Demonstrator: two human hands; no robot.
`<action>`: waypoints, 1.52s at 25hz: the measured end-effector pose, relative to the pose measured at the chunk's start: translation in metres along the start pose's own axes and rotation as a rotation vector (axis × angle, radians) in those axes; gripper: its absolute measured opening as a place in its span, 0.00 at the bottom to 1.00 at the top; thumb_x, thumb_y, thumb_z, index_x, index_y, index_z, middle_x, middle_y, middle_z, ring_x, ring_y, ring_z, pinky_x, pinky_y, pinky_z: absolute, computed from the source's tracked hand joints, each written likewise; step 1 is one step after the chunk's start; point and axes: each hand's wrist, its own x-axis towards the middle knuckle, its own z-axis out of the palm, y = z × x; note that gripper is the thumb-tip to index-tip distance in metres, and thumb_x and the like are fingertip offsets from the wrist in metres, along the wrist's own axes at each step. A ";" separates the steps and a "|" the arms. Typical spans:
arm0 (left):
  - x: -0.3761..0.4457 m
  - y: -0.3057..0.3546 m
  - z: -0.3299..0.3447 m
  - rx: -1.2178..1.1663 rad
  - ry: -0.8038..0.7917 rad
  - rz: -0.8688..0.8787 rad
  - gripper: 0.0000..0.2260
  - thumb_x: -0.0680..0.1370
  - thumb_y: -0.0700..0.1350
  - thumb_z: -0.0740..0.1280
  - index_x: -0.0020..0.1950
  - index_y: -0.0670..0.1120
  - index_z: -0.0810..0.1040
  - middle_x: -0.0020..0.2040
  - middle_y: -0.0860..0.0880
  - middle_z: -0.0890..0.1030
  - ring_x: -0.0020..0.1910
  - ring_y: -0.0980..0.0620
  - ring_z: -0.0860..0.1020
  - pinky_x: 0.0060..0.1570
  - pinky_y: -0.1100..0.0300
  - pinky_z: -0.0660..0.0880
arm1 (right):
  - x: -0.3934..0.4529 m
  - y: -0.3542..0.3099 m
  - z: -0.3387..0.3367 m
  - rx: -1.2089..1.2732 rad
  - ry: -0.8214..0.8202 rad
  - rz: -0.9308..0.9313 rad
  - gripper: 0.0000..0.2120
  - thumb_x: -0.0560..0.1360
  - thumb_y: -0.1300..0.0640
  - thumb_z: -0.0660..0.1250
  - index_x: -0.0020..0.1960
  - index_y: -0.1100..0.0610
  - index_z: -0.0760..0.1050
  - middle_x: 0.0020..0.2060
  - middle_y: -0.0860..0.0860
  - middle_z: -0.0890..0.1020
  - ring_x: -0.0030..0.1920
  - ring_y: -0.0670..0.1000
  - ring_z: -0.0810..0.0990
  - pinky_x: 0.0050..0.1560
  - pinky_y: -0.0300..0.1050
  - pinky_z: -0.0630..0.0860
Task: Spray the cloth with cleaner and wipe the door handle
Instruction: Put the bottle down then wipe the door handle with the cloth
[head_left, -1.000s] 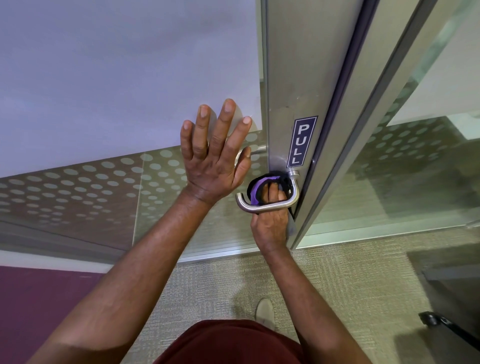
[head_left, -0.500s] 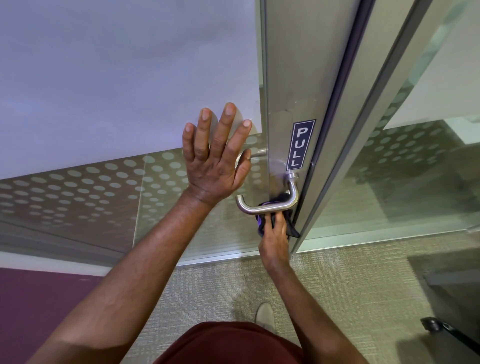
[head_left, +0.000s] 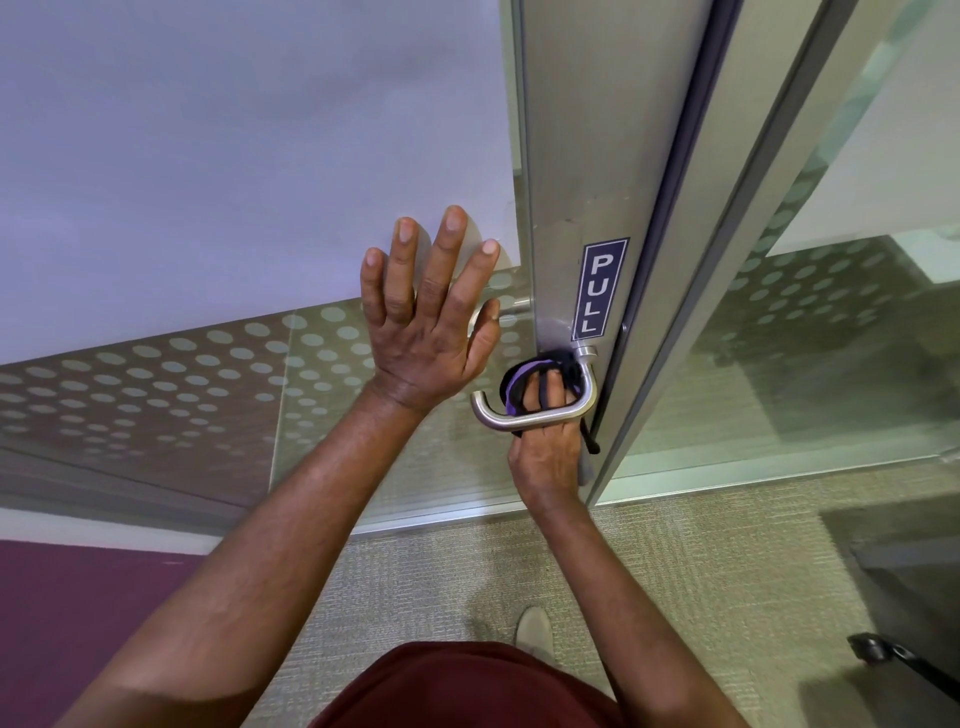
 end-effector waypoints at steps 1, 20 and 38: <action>0.001 0.000 0.000 0.000 -0.001 -0.004 0.22 0.83 0.54 0.62 0.76 0.49 0.69 0.77 0.44 0.67 0.86 0.48 0.44 0.82 0.46 0.44 | 0.005 -0.001 0.000 -0.014 0.032 -0.029 0.34 0.71 0.67 0.71 0.75 0.61 0.66 0.74 0.59 0.65 0.69 0.66 0.66 0.63 0.60 0.76; 0.000 -0.001 0.000 0.001 -0.006 0.006 0.24 0.83 0.54 0.62 0.79 0.50 0.66 0.86 0.51 0.52 0.86 0.47 0.45 0.83 0.46 0.44 | -0.035 0.070 -0.021 0.003 -0.650 0.088 0.38 0.77 0.75 0.62 0.80 0.46 0.66 0.77 0.48 0.61 0.76 0.53 0.62 0.78 0.49 0.64; 0.000 0.000 -0.003 -0.013 -0.029 -0.007 0.25 0.83 0.53 0.63 0.80 0.49 0.66 0.79 0.44 0.65 0.86 0.47 0.42 0.83 0.46 0.44 | 0.055 -0.037 -0.164 0.133 0.017 -0.188 0.27 0.70 0.70 0.62 0.67 0.59 0.79 0.66 0.57 0.76 0.65 0.54 0.74 0.67 0.46 0.72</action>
